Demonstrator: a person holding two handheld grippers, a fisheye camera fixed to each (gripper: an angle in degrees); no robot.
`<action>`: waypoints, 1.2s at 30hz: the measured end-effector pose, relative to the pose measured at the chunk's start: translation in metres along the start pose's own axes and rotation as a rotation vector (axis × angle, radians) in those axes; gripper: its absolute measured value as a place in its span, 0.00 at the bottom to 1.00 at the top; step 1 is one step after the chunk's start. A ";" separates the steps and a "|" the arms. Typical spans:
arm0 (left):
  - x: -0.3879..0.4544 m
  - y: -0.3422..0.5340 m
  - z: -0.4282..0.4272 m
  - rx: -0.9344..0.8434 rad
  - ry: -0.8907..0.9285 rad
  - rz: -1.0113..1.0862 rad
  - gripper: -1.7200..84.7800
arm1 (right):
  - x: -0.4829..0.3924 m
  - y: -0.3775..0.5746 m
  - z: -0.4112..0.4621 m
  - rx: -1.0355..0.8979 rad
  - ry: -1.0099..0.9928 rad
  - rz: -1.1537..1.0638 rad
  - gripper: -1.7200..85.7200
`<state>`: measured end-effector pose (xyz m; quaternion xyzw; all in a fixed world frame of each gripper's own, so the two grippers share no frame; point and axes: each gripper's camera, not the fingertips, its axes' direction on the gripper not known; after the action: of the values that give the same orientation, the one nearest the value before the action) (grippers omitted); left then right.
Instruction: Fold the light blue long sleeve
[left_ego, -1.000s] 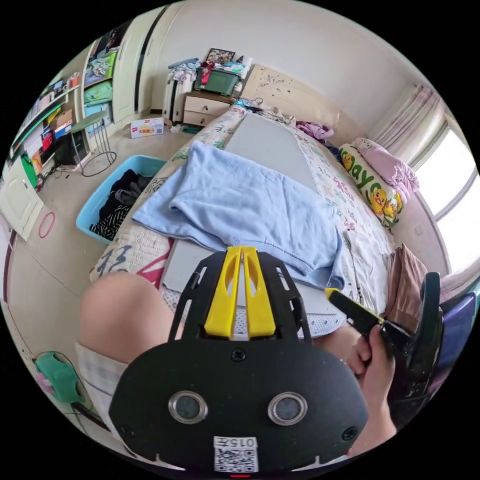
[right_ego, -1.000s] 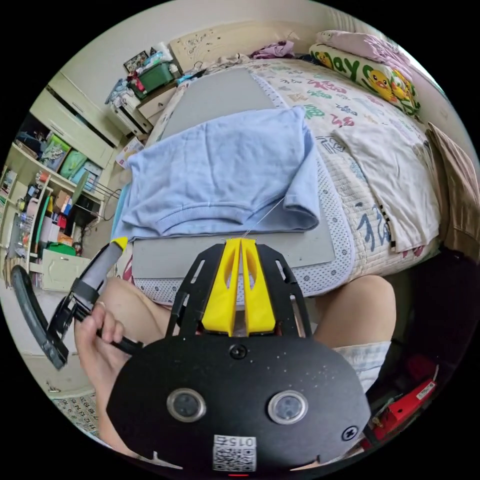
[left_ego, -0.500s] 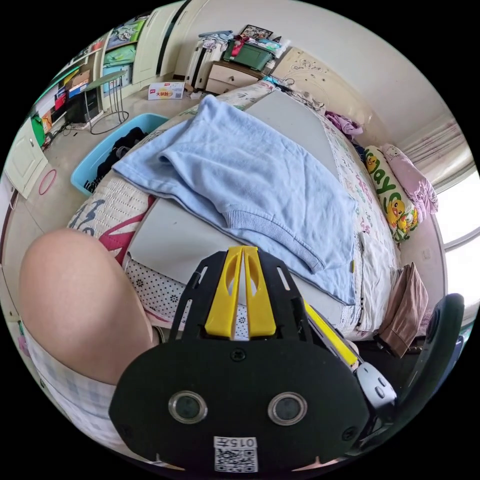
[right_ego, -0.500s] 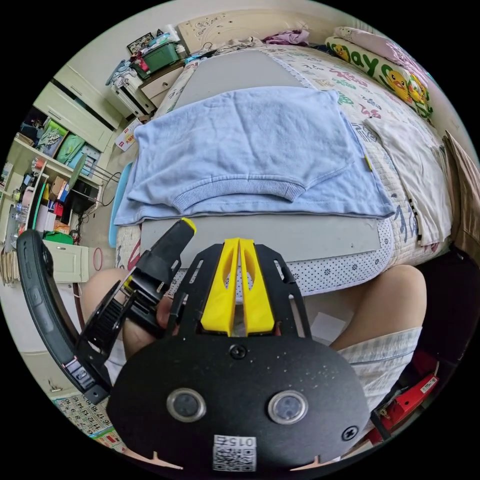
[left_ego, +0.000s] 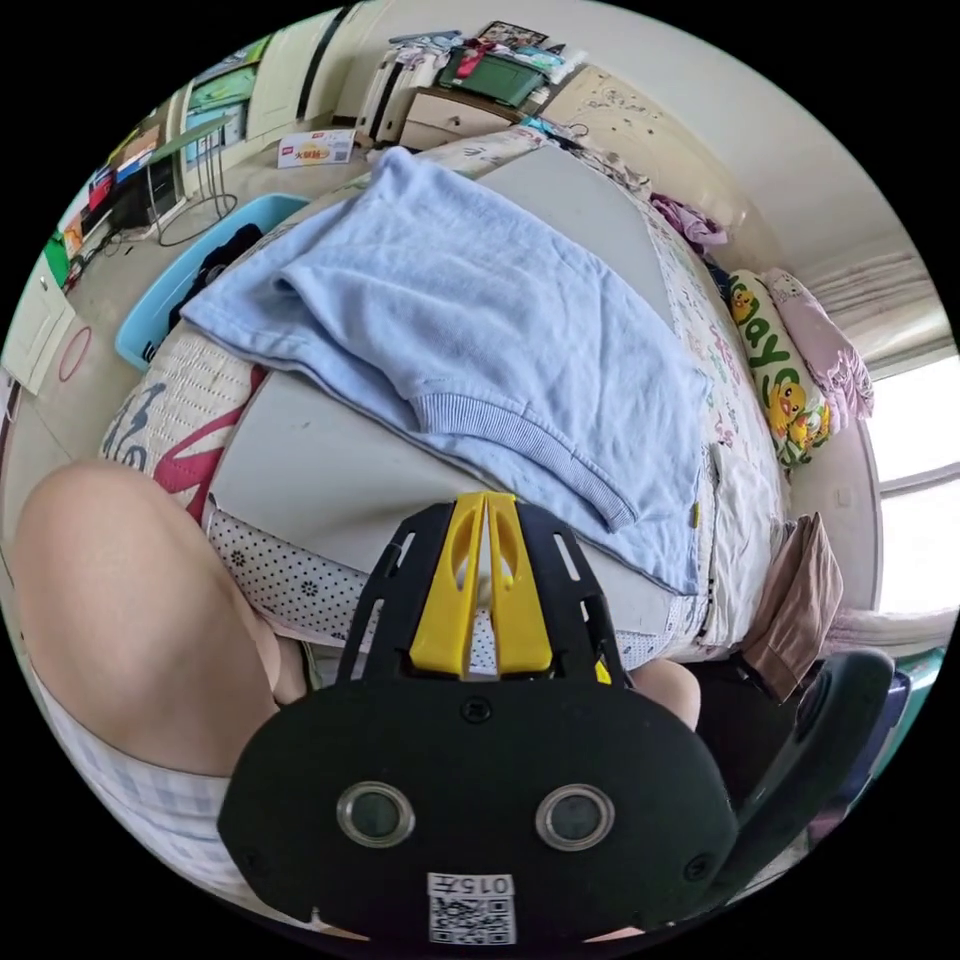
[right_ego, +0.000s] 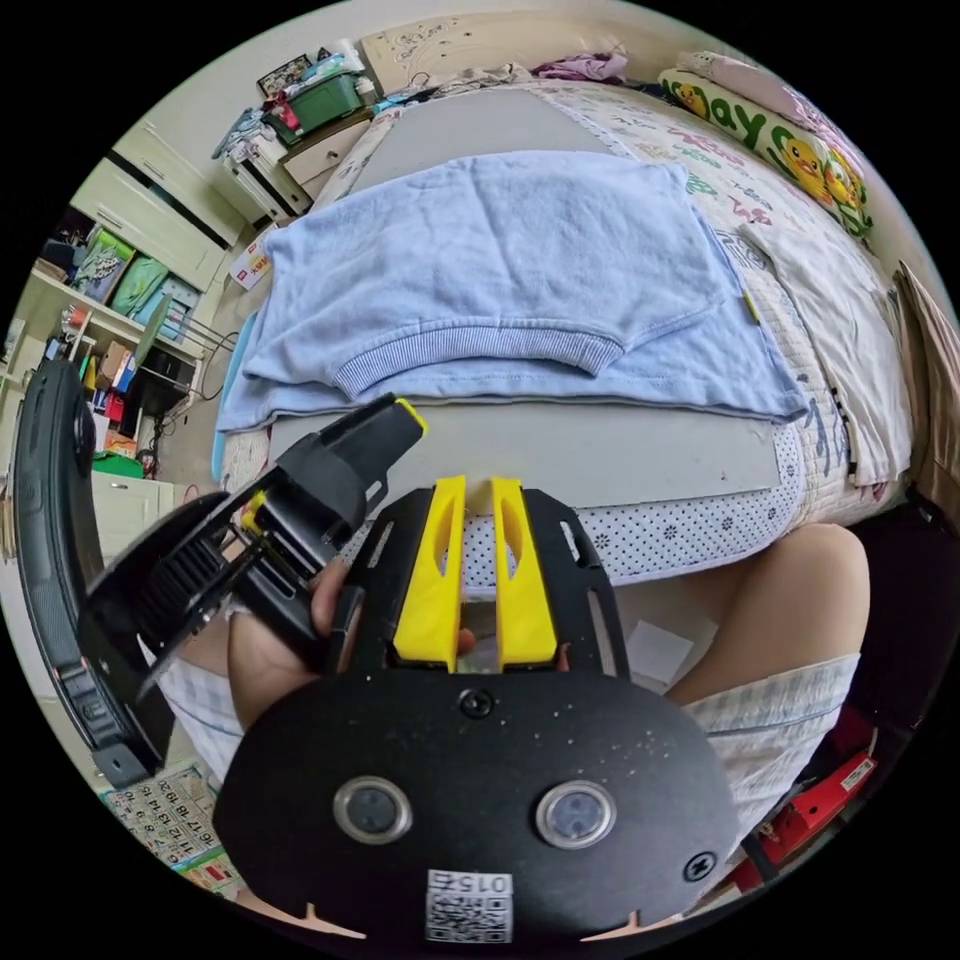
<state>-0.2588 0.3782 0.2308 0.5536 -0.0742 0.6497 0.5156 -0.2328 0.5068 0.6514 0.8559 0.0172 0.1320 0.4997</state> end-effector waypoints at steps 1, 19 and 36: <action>-0.006 -0.002 0.007 -0.034 0.022 -0.020 0.02 | 0.002 0.004 0.003 0.018 -0.008 -0.005 0.08; -0.071 -0.001 0.044 -0.108 0.273 -0.172 0.02 | 0.006 0.019 0.035 -0.034 0.046 -0.118 0.02; -0.094 -0.002 0.069 -0.159 0.315 -0.179 0.02 | 0.029 0.012 0.043 -0.066 0.003 -0.127 0.01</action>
<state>-0.2267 0.2780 0.1811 0.4067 0.0058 0.6720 0.6188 -0.1955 0.4692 0.6481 0.8360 0.0678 0.1018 0.5349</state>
